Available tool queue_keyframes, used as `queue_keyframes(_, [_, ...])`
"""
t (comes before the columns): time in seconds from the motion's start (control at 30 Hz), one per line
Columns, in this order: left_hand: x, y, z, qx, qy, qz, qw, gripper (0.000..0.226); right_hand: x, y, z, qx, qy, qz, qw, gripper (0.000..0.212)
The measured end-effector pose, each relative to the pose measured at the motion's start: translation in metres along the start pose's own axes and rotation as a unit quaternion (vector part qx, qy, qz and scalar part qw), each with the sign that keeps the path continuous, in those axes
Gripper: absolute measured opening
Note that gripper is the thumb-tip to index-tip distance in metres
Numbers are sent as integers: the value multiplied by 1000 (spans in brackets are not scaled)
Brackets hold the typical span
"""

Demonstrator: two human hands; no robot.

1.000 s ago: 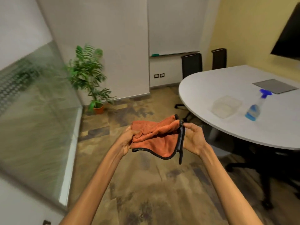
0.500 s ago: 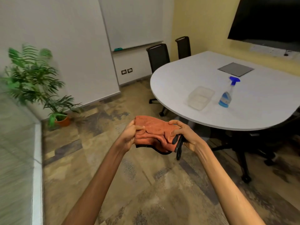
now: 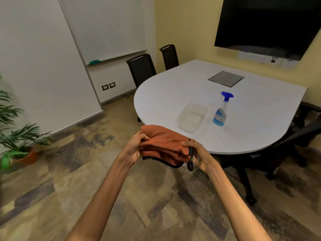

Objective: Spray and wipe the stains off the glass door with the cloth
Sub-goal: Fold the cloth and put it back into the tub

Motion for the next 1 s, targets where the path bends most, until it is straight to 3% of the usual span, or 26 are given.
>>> queue_keyframes(0.13, [17,-5,53,-16,16,8,1000,27,-48,1,22,23,-76,16,997,34])
queue_keyframes(0.4, [38,-24,173,-21,57,38,997,18,-137,71,83,20,-221,-114,968,30])
queue_keyframes(0.6, [30,-39,275,-30,77,192,978,69,-184,110,139,8,-269,-152,951,30])
queue_keyframes(0.73, [23,-39,333,-59,52,276,958,77,-214,123,163,15,-330,-179,927,45])
queue_keyframes(0.83, [30,-47,372,-46,37,325,944,94,-234,134,184,-4,-370,-168,914,43])
queue_keyframes(1.0, [45,-48,419,-42,22,397,916,86,-267,149,204,16,-435,-204,877,49])
Point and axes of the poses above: each hand's wrist, its own z-axis towards the middle knuckle, its own x-axis out of the palm, y = z × x, the point moved 9 cm from there along z, towards the middle knuckle, and after that the axes turned 13 degrees about y, right-handed, at the moved point
